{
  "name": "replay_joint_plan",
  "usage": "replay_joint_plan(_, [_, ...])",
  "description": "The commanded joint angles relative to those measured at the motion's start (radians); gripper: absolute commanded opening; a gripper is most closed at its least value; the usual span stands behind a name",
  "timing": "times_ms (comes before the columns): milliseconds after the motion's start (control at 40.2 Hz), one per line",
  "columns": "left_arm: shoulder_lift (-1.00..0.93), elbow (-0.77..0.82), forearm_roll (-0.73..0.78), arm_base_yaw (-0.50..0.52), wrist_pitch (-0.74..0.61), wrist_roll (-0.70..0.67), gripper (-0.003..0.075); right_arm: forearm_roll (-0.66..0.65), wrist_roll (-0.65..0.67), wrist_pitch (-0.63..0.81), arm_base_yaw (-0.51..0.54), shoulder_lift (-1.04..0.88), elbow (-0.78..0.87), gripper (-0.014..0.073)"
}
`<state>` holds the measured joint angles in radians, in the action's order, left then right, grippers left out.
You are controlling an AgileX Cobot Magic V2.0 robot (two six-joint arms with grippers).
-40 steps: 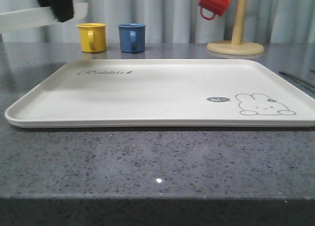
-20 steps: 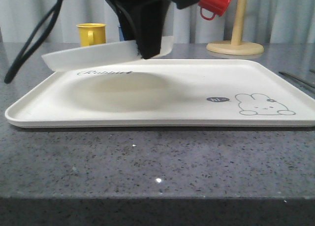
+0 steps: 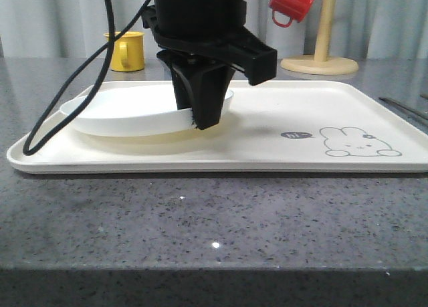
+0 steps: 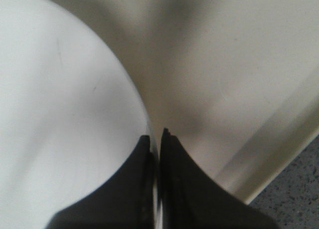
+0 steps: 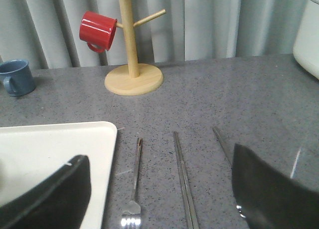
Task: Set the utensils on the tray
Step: 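Lift the white plate and lower it onto the tray, then release the plate and raise the left gripper away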
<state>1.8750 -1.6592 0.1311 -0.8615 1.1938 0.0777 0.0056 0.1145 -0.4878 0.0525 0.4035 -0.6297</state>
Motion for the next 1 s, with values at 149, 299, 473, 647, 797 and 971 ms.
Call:
replay_joint_plan(149, [-0.042,-0.029,0.005,0.002,-0.018,-0.012,0.0249,-0.006,-0.006,0.081,0.005,0.014,-0.036,0.0602])
replay_joint_plan(299, [-0.067,-0.068,0.005,0.002,0.029,-0.012,0.0277,-0.006,-0.006,0.081,0.005,0.014,-0.036,0.0602])
replay_joint_plan(473, [-0.138,-0.082,0.01,0.022,0.029,-0.012,0.0153,-0.006,-0.006,0.081,0.005,0.014,-0.036,0.0602])
replay_joint_plan(647, [-0.217,-0.021,0.006,0.119,-0.007,-0.041,0.0001,-0.006,-0.006,0.081,0.005,0.014,-0.036,0.0602])
replay_joint_plan(797, [-0.336,0.12,-0.009,0.217,-0.091,-0.068,-0.0018,-0.006,-0.006,0.081,0.005,0.014,-0.036,0.0602])
replay_joint_plan(971, [-0.516,0.345,-0.024,0.367,-0.232,-0.095,-0.0018,-0.006,-0.006,0.081,0.005,0.014,-0.036,0.0602])
